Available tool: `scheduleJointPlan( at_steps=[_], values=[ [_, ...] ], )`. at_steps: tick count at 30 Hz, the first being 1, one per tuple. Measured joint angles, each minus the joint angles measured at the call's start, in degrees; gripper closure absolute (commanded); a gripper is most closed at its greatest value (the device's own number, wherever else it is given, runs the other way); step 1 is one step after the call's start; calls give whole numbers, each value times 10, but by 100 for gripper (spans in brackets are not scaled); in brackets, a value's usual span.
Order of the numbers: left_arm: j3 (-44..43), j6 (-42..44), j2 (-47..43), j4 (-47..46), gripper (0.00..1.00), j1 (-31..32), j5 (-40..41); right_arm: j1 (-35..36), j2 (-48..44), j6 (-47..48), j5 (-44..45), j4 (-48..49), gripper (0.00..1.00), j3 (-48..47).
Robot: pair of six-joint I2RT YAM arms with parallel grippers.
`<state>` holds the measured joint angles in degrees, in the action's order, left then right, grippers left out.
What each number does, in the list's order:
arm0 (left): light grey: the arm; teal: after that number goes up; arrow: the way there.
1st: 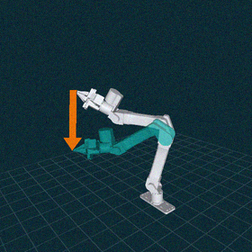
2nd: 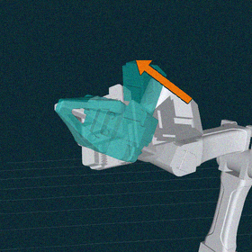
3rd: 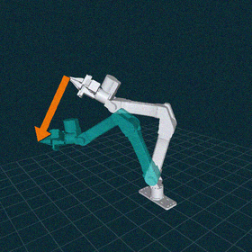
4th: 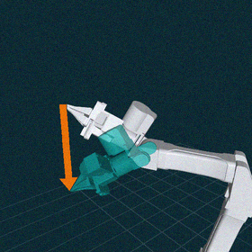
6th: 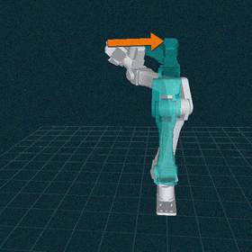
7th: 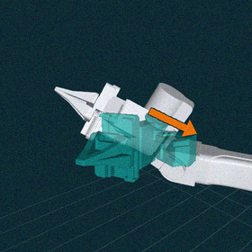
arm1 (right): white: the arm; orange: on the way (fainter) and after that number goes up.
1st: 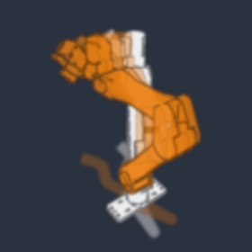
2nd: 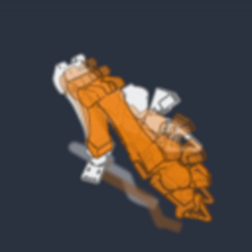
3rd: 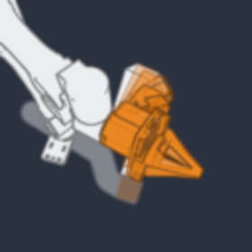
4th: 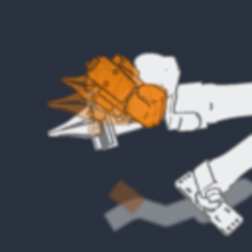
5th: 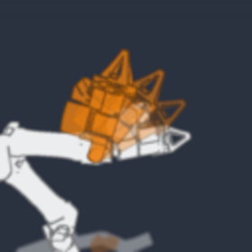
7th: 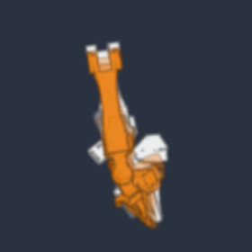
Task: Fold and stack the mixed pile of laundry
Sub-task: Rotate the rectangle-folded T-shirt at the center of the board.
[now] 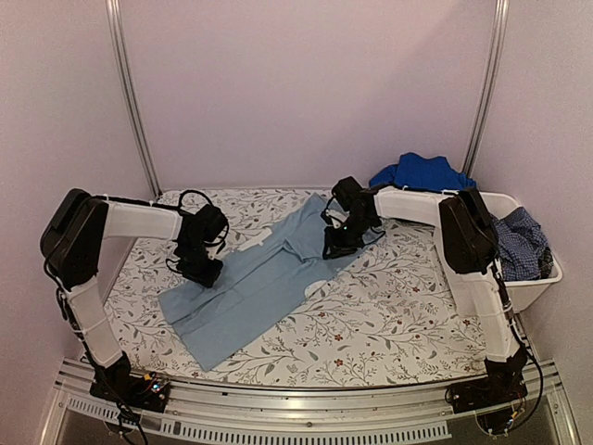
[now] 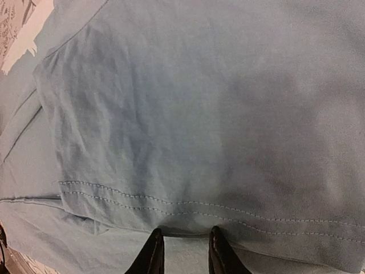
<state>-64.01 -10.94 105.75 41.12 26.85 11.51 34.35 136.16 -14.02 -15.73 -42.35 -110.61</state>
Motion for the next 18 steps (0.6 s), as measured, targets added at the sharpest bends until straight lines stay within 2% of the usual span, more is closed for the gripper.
scheduleJointPlan(
  at_steps=[8, 15, 18],
  values=[
    [23, -22, -22, 2, 62, 22, -30, -15, 19, 23, 10, -3, 76, -26],
    [23, -1, -24, 4, 58, 133, -112, -44, 109, 57, 53, -8, 76, -179],
    [23, 2, -32, 7, 54, 144, -146, -54, 133, 75, 64, 13, 75, -215]
  ],
)
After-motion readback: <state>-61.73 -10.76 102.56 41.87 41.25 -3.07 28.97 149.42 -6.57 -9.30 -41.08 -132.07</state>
